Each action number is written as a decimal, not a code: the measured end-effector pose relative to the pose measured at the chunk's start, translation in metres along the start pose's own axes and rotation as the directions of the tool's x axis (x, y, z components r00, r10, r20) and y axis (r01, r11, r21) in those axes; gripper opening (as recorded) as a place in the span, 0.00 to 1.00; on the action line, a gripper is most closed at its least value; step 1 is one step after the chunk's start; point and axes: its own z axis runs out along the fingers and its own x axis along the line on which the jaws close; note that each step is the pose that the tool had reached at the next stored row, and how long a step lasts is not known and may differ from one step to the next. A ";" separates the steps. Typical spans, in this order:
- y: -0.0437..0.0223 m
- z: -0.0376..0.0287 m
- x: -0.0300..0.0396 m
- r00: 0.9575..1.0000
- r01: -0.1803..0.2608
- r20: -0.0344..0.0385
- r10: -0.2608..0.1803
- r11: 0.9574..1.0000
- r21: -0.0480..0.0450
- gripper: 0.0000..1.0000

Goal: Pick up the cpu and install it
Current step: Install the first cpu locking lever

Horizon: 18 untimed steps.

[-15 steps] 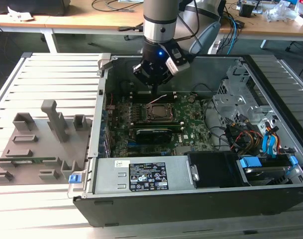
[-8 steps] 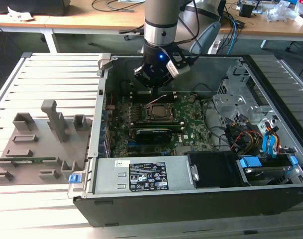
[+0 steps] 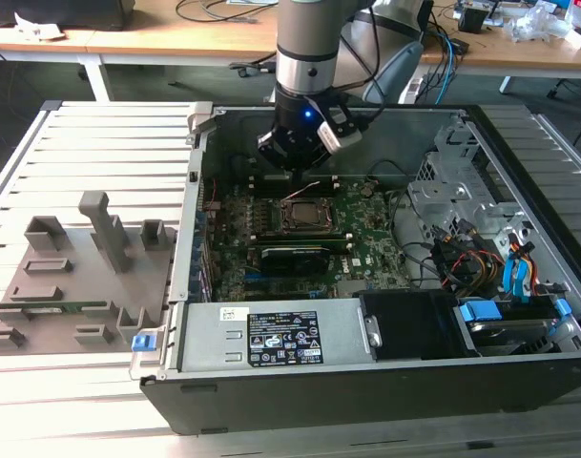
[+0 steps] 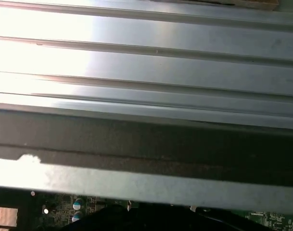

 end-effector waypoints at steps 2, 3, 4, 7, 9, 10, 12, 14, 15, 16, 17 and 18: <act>0.0003 0.0031 -0.0001 1.000 0.000 0.000 0.000 1.000 0.000 0.11; 0.0005 0.0055 -0.0003 1.000 0.000 0.000 0.000 1.000 0.001 0.11; 0.0005 0.0067 -0.0005 1.000 0.000 -0.001 0.000 1.000 0.001 0.11; 0.0005 0.0142 -0.0036 1.000 0.000 -0.003 0.000 1.000 0.003 0.11; 0.0001 0.0183 -0.0095 1.000 0.000 -0.006 0.000 1.000 0.006 0.11; -0.0002 0.0200 -0.0136 1.000 0.000 -0.008 0.000 1.000 0.006 0.11; -0.0007 0.0228 -0.0196 1.000 0.000 -0.010 0.000 1.000 0.007 0.11; -0.0009 0.0240 -0.0220 1.000 0.000 -0.011 0.000 1.000 0.007 0.11; -0.0010 0.0249 -0.0244 1.000 0.000 -0.011 0.000 1.000 0.007 0.11; -0.0012 0.0259 -0.0270 1.000 0.000 -0.012 0.000 1.000 0.008 0.11; -0.0014 0.0268 -0.0293 1.000 0.000 -0.012 0.000 1.000 0.009 0.11; -0.0017 0.0276 -0.0316 1.000 0.000 -0.013 0.000 1.000 0.010 0.11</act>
